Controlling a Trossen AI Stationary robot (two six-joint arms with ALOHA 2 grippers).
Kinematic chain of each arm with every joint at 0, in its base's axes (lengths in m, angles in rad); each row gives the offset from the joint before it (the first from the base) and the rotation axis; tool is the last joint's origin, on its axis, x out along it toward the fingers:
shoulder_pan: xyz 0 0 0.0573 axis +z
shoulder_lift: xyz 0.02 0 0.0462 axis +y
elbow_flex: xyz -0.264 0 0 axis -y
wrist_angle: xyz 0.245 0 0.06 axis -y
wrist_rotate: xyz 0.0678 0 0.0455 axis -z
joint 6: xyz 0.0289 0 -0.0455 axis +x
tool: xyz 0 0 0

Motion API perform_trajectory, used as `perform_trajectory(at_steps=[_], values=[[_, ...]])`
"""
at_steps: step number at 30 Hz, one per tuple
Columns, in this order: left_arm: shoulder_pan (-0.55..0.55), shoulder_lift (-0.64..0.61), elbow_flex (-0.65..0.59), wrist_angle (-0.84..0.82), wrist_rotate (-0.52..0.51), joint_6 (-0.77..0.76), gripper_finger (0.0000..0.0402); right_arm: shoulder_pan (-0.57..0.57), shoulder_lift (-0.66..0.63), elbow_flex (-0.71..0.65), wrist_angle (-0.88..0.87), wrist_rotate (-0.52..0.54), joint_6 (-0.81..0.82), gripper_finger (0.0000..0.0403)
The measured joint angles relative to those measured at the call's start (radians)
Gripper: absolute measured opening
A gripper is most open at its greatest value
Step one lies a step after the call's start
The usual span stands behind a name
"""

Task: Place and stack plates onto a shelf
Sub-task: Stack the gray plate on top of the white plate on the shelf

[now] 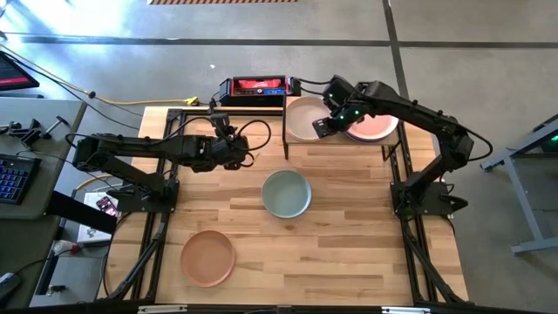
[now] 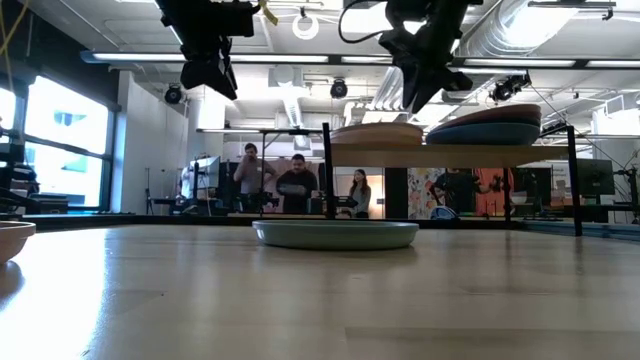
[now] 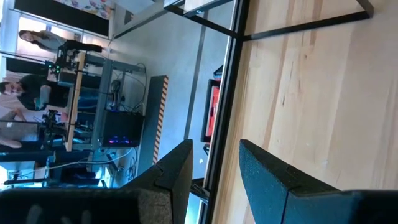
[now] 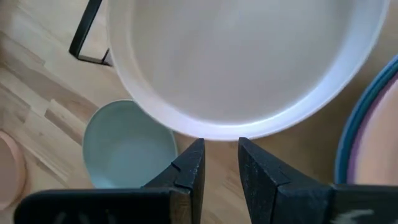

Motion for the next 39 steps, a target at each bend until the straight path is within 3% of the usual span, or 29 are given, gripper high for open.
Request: perform_trajectory(at_steps=[8,15,22,39], values=[[0.000,0.000,0.000,0.000,0.022,-0.026,0.0120,0.105,0.007,-0.001,0.002,0.037,0.107,0.0076],[0.000,0.000,0.000,0.000,0.022,-0.026,0.0120,0.162,0.012,-0.001,0.035,0.165,0.132,0.0076],[0.000,0.000,0.000,0.001,0.022,-0.025,0.0120,0.099,0.048,-0.001,0.045,0.135,0.101,0.0076],[0.000,0.000,0.000,0.002,0.022,-0.025,0.0119,0.101,0.072,-0.001,0.021,0.112,0.105,0.0076]])
